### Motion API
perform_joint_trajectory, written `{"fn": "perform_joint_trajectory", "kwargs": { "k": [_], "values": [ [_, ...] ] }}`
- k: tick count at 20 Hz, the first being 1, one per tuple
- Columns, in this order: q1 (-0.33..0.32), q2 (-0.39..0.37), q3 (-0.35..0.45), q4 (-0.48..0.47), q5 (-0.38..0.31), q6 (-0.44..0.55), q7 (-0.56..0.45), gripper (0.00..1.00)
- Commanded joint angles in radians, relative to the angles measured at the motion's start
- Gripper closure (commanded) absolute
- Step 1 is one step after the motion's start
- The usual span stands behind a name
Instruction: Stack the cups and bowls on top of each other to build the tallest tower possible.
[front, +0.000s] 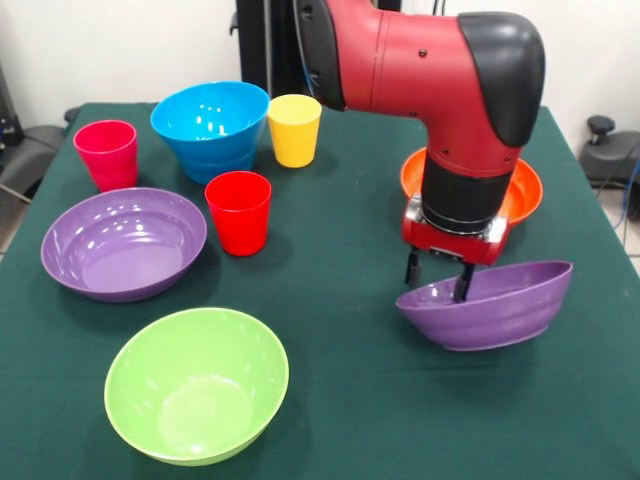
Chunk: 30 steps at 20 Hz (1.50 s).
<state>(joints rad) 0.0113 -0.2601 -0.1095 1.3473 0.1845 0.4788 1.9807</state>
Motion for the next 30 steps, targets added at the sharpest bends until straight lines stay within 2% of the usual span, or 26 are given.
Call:
{"fn": "perform_joint_trajectory", "kwargs": {
  "k": [1, 9, 14, 21, 22, 30],
  "values": [
    [0.014, 0.021, 0.088, -0.025, -0.029, -0.037, 0.073, 0.00],
    [0.021, 0.018, 0.080, -0.041, -0.018, -0.019, 0.083, 0.00],
    [0.019, 0.001, 0.087, -0.011, -0.016, -0.041, 0.090, 0.00],
    [0.037, -0.011, 0.044, -0.034, -0.032, -0.033, 0.093, 0.00],
    [0.038, -0.010, 0.041, -0.033, -0.031, -0.034, 0.094, 1.00],
    [0.050, -0.009, 0.023, -0.037, -0.031, -0.026, 0.101, 1.00]
  ]
}}
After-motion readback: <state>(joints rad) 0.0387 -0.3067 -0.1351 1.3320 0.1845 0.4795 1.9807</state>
